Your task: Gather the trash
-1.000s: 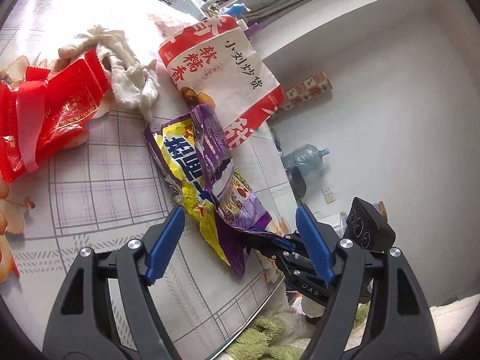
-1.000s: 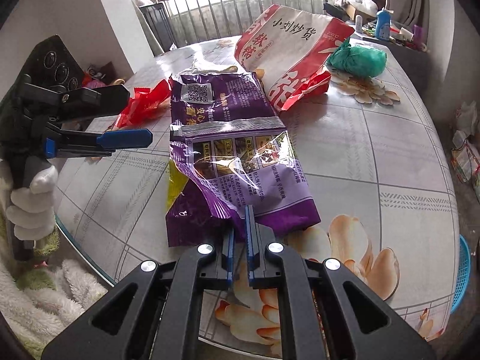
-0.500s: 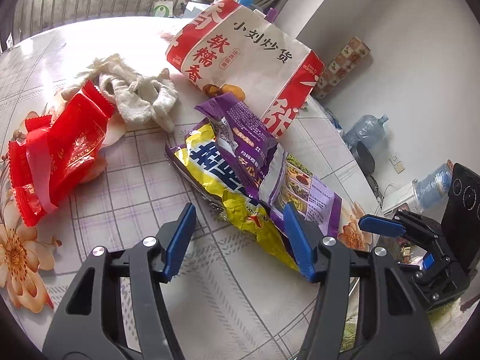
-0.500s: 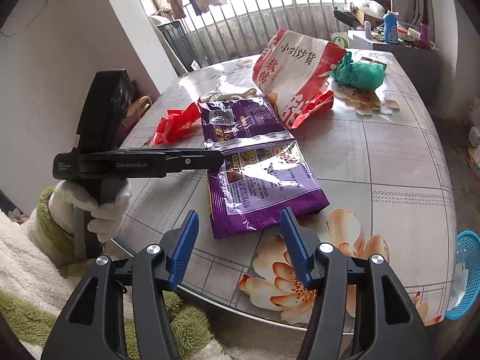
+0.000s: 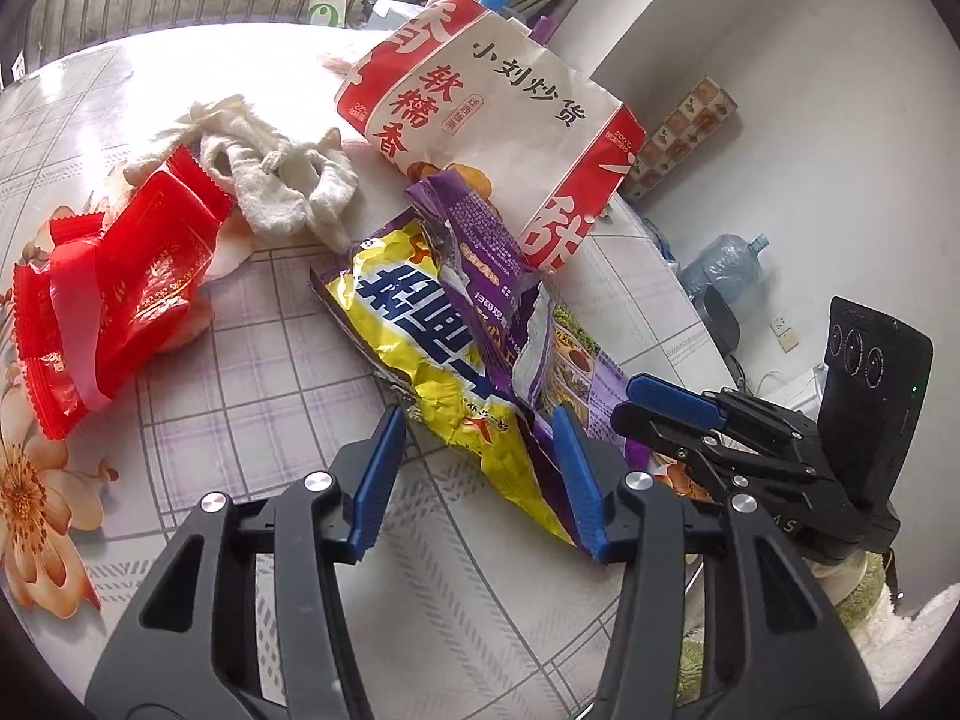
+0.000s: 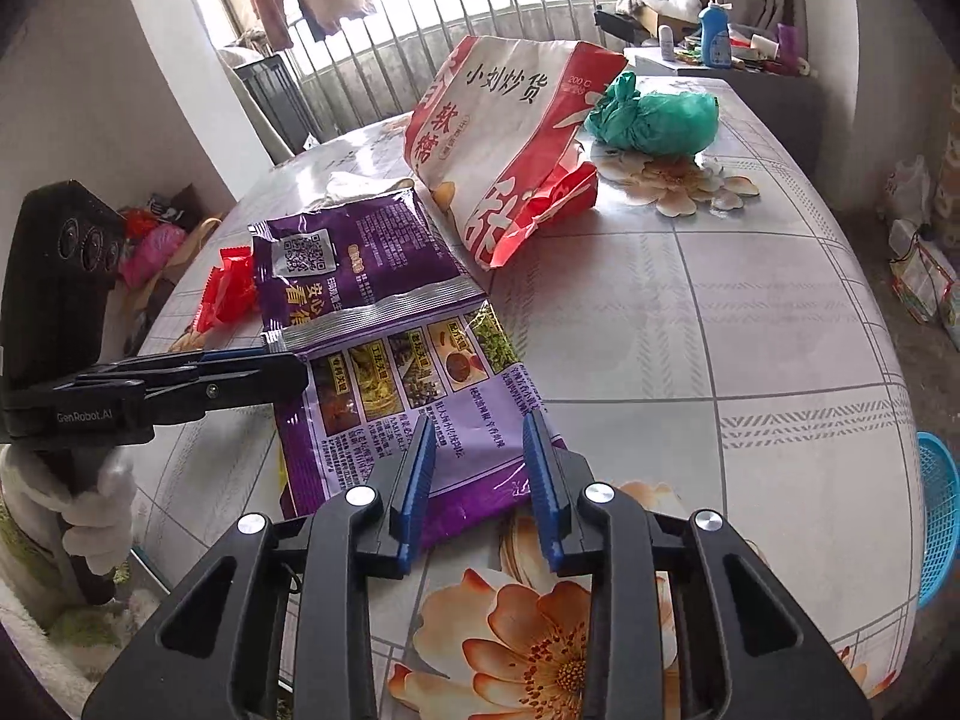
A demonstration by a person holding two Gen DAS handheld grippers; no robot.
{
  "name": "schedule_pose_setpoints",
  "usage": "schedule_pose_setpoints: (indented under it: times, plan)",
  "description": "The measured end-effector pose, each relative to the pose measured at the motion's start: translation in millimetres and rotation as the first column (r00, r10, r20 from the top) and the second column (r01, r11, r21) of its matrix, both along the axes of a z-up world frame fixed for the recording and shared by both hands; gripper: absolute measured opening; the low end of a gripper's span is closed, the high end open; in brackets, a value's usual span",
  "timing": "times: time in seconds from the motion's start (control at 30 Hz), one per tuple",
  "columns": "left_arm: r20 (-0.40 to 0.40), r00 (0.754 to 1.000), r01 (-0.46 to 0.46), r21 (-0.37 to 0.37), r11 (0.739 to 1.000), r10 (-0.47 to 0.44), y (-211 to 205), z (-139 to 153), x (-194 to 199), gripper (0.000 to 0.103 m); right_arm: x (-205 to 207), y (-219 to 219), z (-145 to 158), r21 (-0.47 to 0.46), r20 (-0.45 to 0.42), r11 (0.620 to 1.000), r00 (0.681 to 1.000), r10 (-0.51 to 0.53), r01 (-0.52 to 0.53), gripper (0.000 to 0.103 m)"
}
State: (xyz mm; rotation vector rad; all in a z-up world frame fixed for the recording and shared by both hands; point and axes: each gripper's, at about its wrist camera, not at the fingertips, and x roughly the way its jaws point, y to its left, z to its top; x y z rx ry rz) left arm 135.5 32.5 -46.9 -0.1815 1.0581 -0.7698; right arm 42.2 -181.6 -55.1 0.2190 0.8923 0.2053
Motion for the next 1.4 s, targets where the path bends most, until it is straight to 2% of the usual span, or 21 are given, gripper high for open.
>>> schedule_pose_setpoints:
  times: [0.1, 0.17, 0.27, 0.4, 0.47, 0.53, 0.63, 0.7, 0.83, 0.97, 1.1, 1.17, 1.4]
  plan:
    - [-0.098, 0.995, -0.014, -0.108, 0.994, 0.003, 9, -6, 8, 0.046, 0, -5, -2, 0.028, -0.001, 1.000, 1.000, -0.006, 0.006, 0.026]
    - [-0.180, 0.984, -0.037, -0.187, 0.982, 0.003, 15, -13, 15, 0.046, -2, -9, -4, 0.055, 0.005, 0.998, 1.000, -0.008, 0.007, 0.025]
    - [-0.263, 0.965, -0.068, -0.275, 0.959, -0.007, 19, -22, 21, 0.046, -3, -13, -6, 0.099, 0.005, 0.995, 1.000, -0.017, 0.016, 0.024]
    - [-0.314, 0.947, -0.073, -0.406, 0.911, -0.064, 21, -24, 17, 0.046, -4, -13, -7, 0.105, 0.010, 0.994, 1.000, -0.010, 0.009, 0.023]
    - [-0.309, 0.947, -0.055, -0.440, 0.896, -0.093, 16, -21, 13, 0.046, -5, -12, -7, 0.108, 0.014, 0.994, 1.000, -0.003, 0.002, 0.023]
    - [-0.274, 0.959, -0.039, -0.393, 0.919, -0.077, 9, -18, 7, 0.045, -4, -11, -7, 0.113, 0.017, 0.994, 1.000, 0.002, -0.004, 0.023]
    - [-0.224, 0.974, -0.035, -0.298, 0.954, -0.034, 2, -14, 4, 0.032, -4, -11, -7, 0.112, 0.021, 0.994, 1.000, 0.006, -0.009, 0.022]
    - [-0.201, 0.980, -0.037, -0.262, 0.964, -0.016, 0, -11, 2, 0.021, -5, -11, -8, 0.117, 0.022, 0.993, 1.000, 0.009, -0.012, 0.022]
    - [-0.138, 0.990, -0.030, -0.187, 0.982, 0.004, -3, -6, -4, 0.008, -7, -9, -8, 0.122, 0.025, 0.992, 1.000, 0.015, -0.018, 0.022]
    - [-0.062, 0.998, -0.017, -0.134, 0.991, 0.009, 0, 4, -14, 0.005, -9, -13, -6, 0.193, 0.014, 0.981, 1.000, 0.023, -0.026, 0.023]
    - [-0.005, 0.999, -0.038, -0.085, 0.996, 0.038, 8, 11, -17, 0.005, -3, -26, 9, 0.241, 0.067, 0.970, 0.998, -0.013, -0.004, 0.026]
    - [0.002, 0.998, -0.058, -0.068, 0.996, 0.058, 11, 11, -14, 0.005, 6, -34, 15, 0.247, 0.082, 0.969, 0.995, -0.052, 0.030, 0.035]
    - [-0.028, 0.995, -0.097, -0.053, 0.994, 0.096, 19, 4, -5, 0.005, 51, -40, 22, 0.264, 0.119, 0.963, 0.988, -0.097, 0.062, 0.040]
